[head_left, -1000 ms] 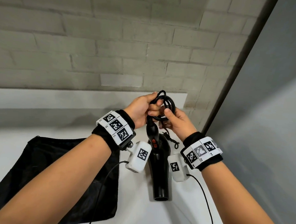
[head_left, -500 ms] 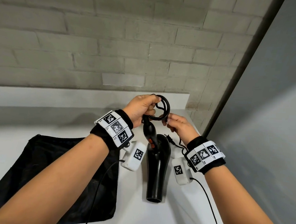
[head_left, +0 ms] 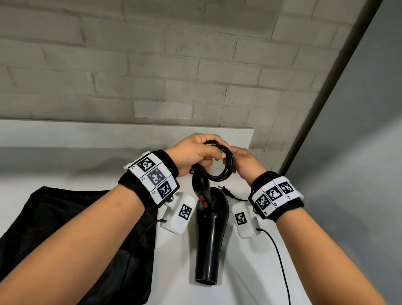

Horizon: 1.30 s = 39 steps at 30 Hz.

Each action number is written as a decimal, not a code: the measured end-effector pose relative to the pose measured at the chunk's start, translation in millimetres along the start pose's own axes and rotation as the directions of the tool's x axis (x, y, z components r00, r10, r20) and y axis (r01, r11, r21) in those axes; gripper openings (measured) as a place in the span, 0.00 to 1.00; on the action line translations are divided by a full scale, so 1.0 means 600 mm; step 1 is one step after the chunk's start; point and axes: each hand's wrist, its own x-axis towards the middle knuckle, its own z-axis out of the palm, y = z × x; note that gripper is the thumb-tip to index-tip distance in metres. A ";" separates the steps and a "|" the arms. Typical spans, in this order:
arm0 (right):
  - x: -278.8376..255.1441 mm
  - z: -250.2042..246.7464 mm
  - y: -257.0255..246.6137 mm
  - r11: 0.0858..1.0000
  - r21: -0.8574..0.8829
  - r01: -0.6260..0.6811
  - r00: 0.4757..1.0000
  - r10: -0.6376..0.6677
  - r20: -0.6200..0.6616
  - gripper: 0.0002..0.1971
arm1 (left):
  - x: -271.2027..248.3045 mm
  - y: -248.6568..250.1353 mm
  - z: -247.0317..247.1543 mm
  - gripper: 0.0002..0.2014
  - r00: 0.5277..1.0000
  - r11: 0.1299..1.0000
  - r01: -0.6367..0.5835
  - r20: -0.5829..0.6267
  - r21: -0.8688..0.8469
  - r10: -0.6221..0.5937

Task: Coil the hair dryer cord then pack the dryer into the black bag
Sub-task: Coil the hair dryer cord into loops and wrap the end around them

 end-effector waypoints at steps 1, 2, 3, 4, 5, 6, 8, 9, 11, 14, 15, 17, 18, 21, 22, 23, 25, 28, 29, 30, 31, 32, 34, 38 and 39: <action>0.005 -0.002 -0.009 1.000 -0.020 0.008 1.000 -0.009 -0.016 0.19 | 0.001 -0.001 0.002 0.14 1.000 1.000 0.008 0.011 0.025 -0.008; 0.009 -0.004 -0.018 0.998 -0.059 0.027 0.999 -0.029 -0.035 0.19 | 0.002 0.000 0.004 0.13 1.000 0.999 0.010 0.022 0.046 -0.011; 0.014 -0.006 -0.026 0.992 -0.113 0.050 0.997 -0.056 -0.056 0.20 | 0.001 0.001 0.005 0.13 0.999 0.999 0.006 0.033 0.051 -0.008; 0.018 -0.008 -0.036 0.982 -0.174 0.072 0.993 -0.086 -0.076 0.20 | 0.001 0.002 0.006 0.12 0.999 0.999 0.001 0.046 0.035 -0.003; 0.022 -0.010 -0.043 0.968 -0.234 0.087 0.989 -0.112 -0.095 0.20 | 0.000 0.003 0.006 0.11 0.998 1.000 -0.003 0.056 -0.002 0.003; 0.025 -0.012 -0.050 0.954 -0.285 0.095 0.985 -0.132 -0.115 0.20 | 0.000 0.004 0.006 0.10 0.998 0.999 -0.004 0.058 -0.053 0.008; 0.029 -0.019 -0.057 0.919 -0.384 0.093 0.970 -0.171 -0.172 0.18 | 0.002 0.002 0.006 0.11 0.999 0.994 -0.029 0.012 -0.104 0.031; 0.028 -0.023 -0.059 0.901 -0.424 0.088 0.960 -0.191 -0.206 0.16 | 0.004 0.000 0.006 0.11 0.998 0.994 -0.050 -0.032 -0.101 0.047; 0.024 -0.029 -0.060 0.884 -0.458 0.091 0.939 -0.230 -0.257 0.13 | 0.006 -0.004 0.008 0.08 0.990 0.994 -0.080 -0.125 -0.077 0.070; 0.012 -0.030 -0.071 0.866 -0.488 0.112 0.917 -0.279 -0.285 0.13 | 0.015 -0.009 0.009 0.07 0.978 0.997 -0.055 -0.198 0.055 0.065; 0.009 -0.028 -0.076 0.857 -0.502 0.120 0.912 -0.295 -0.285 0.13 | 0.019 -0.009 0.008 0.09 0.980 0.991 -0.036 -0.191 0.127 0.060; 0.005 -0.025 -0.084 0.841 -0.523 0.139 0.905 -0.323 -0.279 0.13 | 0.023 -0.008 0.009 0.11 0.987 0.958 -0.012 -0.148 0.287 0.057; 0.002 -0.023 -0.087 0.836 -0.528 0.149 0.901 -0.334 -0.276 0.13 | 0.025 -0.008 0.010 0.12 0.989 0.936 -0.007 -0.134 0.352 0.058; -0.005 -0.021 -0.086 0.830 -0.533 0.162 0.887 -0.359 -0.289 0.13 | 0.026 -0.009 0.010 0.17 0.983 0.894 -0.022 -0.156 0.447 0.101; -0.007 -0.021 -0.084 0.832 -0.528 0.171 0.880 -0.370 -0.298 0.13 | 0.027 -0.010 0.011 0.17 0.979 0.890 -0.035 -0.161 0.455 0.121; -0.011 -0.022 -0.083 0.835 -0.519 0.186 0.872 -0.383 -0.305 0.13 | 0.026 -0.010 0.014 0.17 0.976 0.889 -0.049 -0.168 0.455 0.139; -0.019 -0.021 -0.081 0.840 -0.496 0.220 0.854 -0.411 -0.317 0.12 | 0.025 -0.008 0.020 0.17 0.965 0.894 -0.073 -0.194 0.443 0.175; -0.033 -0.013 -0.077 0.843 -0.478 0.248 0.843 -0.431 -0.323 0.12 | 0.026 -0.009 0.025 0.16 0.945 0.908 -0.104 -0.244 0.407 0.218; -0.036 -0.010 -0.076 0.843 -0.475 0.253 0.843 -0.433 -0.320 0.11 | 0.027 -0.012 0.025 0.16 0.938 0.909 -0.113 -0.258 0.401 0.230; -0.040 -0.006 -0.075 0.839 -0.479 0.258 0.843 -0.438 -0.314 0.12 | 0.029 -0.014 0.024 0.16 0.932 0.913 -0.121 -0.273 0.389 0.239; -0.044 -0.002 -0.072 0.830 -0.494 0.258 0.843 -0.444 -0.305 0.13 | 0.030 -0.016 0.023 0.17 0.926 0.920 -0.127 -0.287 0.372 0.244; -0.047 0.002 -0.069 0.814 -0.519 0.261 0.842 -0.455 -0.290 0.14 | 0.032 -0.018 0.023 0.17 0.922 0.927 -0.130 -0.301 0.352 0.243; -0.054 0.013 -0.058 0.770 -0.576 0.275 0.841 -0.482 -0.244 0.15 | 0.031 -0.015 0.024 0.18 0.918 0.948 -0.134 -0.325 0.289 0.229; -0.065 0.033 -0.035 0.663 -0.690 0.291 0.838 -0.525 -0.150 0.16 | 0.026 -0.009 0.026 0.20 0.935 0.991 -0.112 -0.331 0.071 0.129; -0.065 0.035 -0.030 0.647 -0.707 0.287 0.835 -0.530 -0.146 0.17 | 0.024 -0.009 0.027 0.20 0.940 0.994 -0.103 -0.326 0.020 0.104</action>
